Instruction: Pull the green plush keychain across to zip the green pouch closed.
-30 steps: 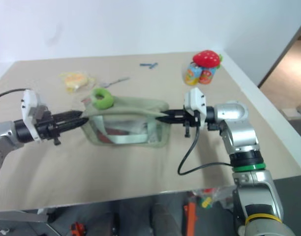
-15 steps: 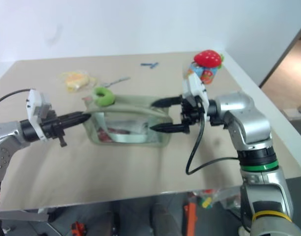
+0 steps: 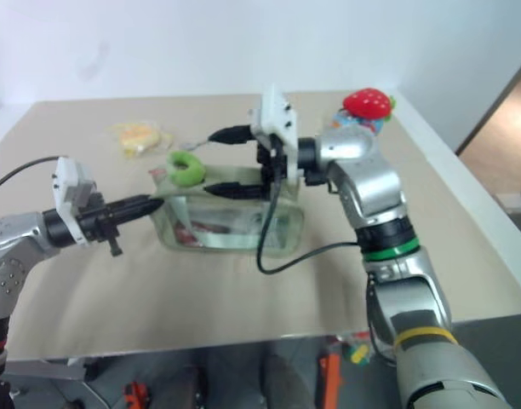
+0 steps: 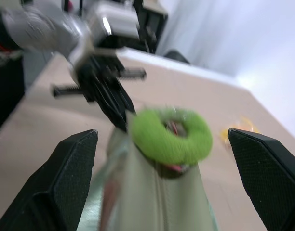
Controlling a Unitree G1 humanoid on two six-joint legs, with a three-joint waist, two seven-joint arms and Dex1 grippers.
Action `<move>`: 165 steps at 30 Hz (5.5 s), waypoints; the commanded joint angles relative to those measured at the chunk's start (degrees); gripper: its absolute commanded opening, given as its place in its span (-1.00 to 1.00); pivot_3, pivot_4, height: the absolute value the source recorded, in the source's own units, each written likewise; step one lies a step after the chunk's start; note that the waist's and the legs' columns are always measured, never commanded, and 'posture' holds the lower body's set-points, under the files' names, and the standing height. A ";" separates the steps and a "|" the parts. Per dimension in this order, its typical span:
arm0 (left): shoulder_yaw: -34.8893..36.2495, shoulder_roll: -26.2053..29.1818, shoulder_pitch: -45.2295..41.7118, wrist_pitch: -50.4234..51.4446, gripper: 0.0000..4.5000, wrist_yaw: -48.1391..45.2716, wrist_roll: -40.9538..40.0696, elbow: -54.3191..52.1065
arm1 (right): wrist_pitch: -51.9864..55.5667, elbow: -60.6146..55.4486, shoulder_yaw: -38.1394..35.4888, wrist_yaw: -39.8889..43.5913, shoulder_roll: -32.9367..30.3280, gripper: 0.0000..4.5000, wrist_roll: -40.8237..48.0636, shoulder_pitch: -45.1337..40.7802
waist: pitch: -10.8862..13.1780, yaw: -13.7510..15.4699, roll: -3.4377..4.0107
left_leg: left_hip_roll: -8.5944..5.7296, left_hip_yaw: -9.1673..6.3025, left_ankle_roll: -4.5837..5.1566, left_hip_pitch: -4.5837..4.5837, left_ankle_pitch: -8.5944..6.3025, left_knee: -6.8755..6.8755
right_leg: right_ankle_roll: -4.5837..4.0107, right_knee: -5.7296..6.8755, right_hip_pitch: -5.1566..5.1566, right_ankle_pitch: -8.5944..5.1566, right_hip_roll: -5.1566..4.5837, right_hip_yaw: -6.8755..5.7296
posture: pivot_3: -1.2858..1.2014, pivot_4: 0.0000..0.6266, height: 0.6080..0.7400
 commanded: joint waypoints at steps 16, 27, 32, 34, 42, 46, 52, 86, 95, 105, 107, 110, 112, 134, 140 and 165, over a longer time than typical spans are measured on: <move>-2.21 -0.74 0.22 -1.31 -1.00 1.78 0.96 -2.08 | 0.47 3.30 1.93 0.12 7.51 0.51 -2.49 -2.07 | 0.00 0.22 0.00 | -0.10 -0.43 -0.03 -0.07 0.01 0.00 | -0.04 0.01 0.08 -0.05 -0.09 -0.37 | 0.03 -0.52 1.00; -2.52 -0.91 0.16 -1.22 -1.00 2.56 0.79 -2.38 | -2.11 4.40 2.20 1.39 7.08 -0.99 -5.11 -0.77 | 0.00 0.22 0.00 | -0.11 -0.48 -0.03 -0.08 0.01 0.00 | -0.06 0.00 0.09 -0.06 -0.10 -0.42 | 0.03 -0.52 1.00; -2.87 -1.20 -0.81 -1.08 -1.00 3.09 1.04 -2.24 | -2.86 2.91 0.80 1.73 7.10 -0.99 -3.80 -0.58 | 0.00 0.24 0.00 | -0.13 -0.50 -0.03 -0.08 0.01 0.00 | -0.06 0.00 0.11 -0.07 -0.13 -0.43 | 0.03 -0.52 1.00; -2.81 -1.58 -1.51 -0.78 -1.00 3.85 0.99 -2.22 | -4.15 2.11 -0.36 1.64 7.13 -0.99 -3.04 -1.00 | 0.00 0.25 0.00 | -0.17 -0.51 -0.03 -0.09 0.01 0.00 | -0.05 0.00 0.11 -0.07 -0.16 -0.44 | 0.03 -0.52 1.00; -2.49 -4.38 -5.24 -1.58 -1.00 8.34 1.92 -1.36 | -7.05 -0.33 -5.20 1.38 4.07 -0.99 -0.75 -4.48 | 0.01 0.28 0.00 | -0.24 -0.54 -0.04 -0.21 0.02 0.00 | 0.00 -0.01 0.06 -0.07 -0.23 -0.46 | 0.03 -0.52 1.00; -2.63 -5.01 -5.90 -1.59 -1.00 9.17 2.13 -1.21 | -6.45 -2.43 -5.93 1.63 2.07 -0.99 0.01 -4.12 | 0.01 0.10 0.00 | -0.22 -0.59 -0.03 -0.19 0.01 -0.05 | -0.07 -0.01 0.05 -0.14 -0.20 -0.52 | 0.03 -0.52 1.00; -3.44 -6.51 -6.21 -1.34 -1.00 11.46 3.29 -1.00 | -6.31 -3.98 -7.00 1.06 -1.67 -0.99 -0.02 -1.34 | 0.01 0.08 0.00 | -0.22 -0.63 -0.03 -0.19 0.01 -0.09 | -0.09 0.00 0.06 -0.16 -0.20 -0.55 | 0.03 -0.52 1.00; -3.41 -4.63 -4.66 -1.55 -1.00 10.11 5.89 1.81 | -13.77 4.71 -9.49 -0.44 -9.25 -0.99 -1.29 -0.70 | 0.02 -0.01 0.00 | -0.23 -0.63 -0.03 -0.16 0.01 -0.07 | -0.08 0.00 0.06 -0.15 -0.19 -0.53 | 0.03 -0.52 1.00; -3.96 -4.35 -5.61 -1.63 -1.00 9.76 6.17 2.08 | -15.24 7.28 -11.37 -0.91 -13.44 -0.99 -2.15 -0.61 | 0.02 -0.04 0.00 | -0.24 -0.63 -0.03 -0.16 0.01 -0.08 | -0.09 0.00 0.06 -0.16 -0.19 -0.52 | 0.03 -0.52 1.00; -5.11 -4.80 -6.51 -1.11 -1.00 10.04 6.38 1.27 | -16.63 9.26 -13.22 0.27 -20.24 -0.99 -3.94 2.10 | 0.02 0.06 0.00 | -0.26 -0.61 -0.03 -0.15 0.01 -0.08 | -0.07 0.00 0.08 -0.16 -0.22 -0.50 | 0.03 -0.52 1.00; -5.27 -4.88 -6.52 -0.98 -1.00 10.26 6.32 0.85 | -17.69 10.25 -13.37 0.78 -22.50 -0.99 -4.89 3.35 | 0.02 0.07 0.00 | -0.27 -0.61 -0.03 -0.15 0.01 -0.08 | -0.06 -0.01 0.08 -0.18 -0.23 -0.51 | 0.03 -0.52 1.00; -5.38 -5.05 -6.46 -0.71 -1.00 10.84 6.30 0.13 | -18.87 11.26 -13.73 0.89 -24.96 -0.99 -5.61 4.77 | 0.02 0.06 0.00 | -0.30 -0.60 -0.03 -0.15 0.01 -0.08 | -0.05 -0.01 0.08 -0.19 -0.25 -0.50 | 0.03 -0.52 1.00; -5.48 -5.28 -6.37 -0.38 -1.00 11.44 6.19 -0.63 | -19.23 11.74 -13.98 0.72 -26.48 -0.99 -6.07 5.73 | 0.02 0.03 0.01 | -0.30 -0.58 -0.03 -0.13 0.01 -0.08 | -0.04 -0.01 0.08 -0.18 -0.25 -0.47 | 0.03 -0.52 1.00; -7.00 -6.65 -6.62 0.27 -1.00 14.47 6.30 -3.12 | -22.13 4.85 -6.70 -3.20 -24.13 -0.99 -15.92 20.01 | 0.02 0.06 0.00 | -0.40 -0.57 -0.17 -0.04 0.10 0.00 | 0.15 0.00 0.20 -0.10 -0.33 -0.41 | 0.03 -0.52 1.00; -6.75 -7.30 -6.98 1.04 -1.00 15.23 5.32 -3.62 | -25.55 7.07 -5.16 -5.56 -21.34 -0.99 -17.93 20.51 | 0.02 0.05 0.00 | -0.46 -0.56 -0.31 -0.04 0.19 0.00 | 0.22 0.00 0.20 -0.06 -0.39 -0.39 | 0.03 -0.52 1.00; 7.65 -1.46 -7.89 10.15 0.99 14.53 -9.01 -5.37 | 9.59 -11.84 -29.11 -8.15 -26.32 1.00 9.97 24.96 | 0.03 -0.03 -0.02 | -0.47 -0.61 -0.32 -0.10 0.20 -0.02 | 0.22 0.00 0.18 -0.08 -0.39 -0.43 | 0.03 -0.52 1.00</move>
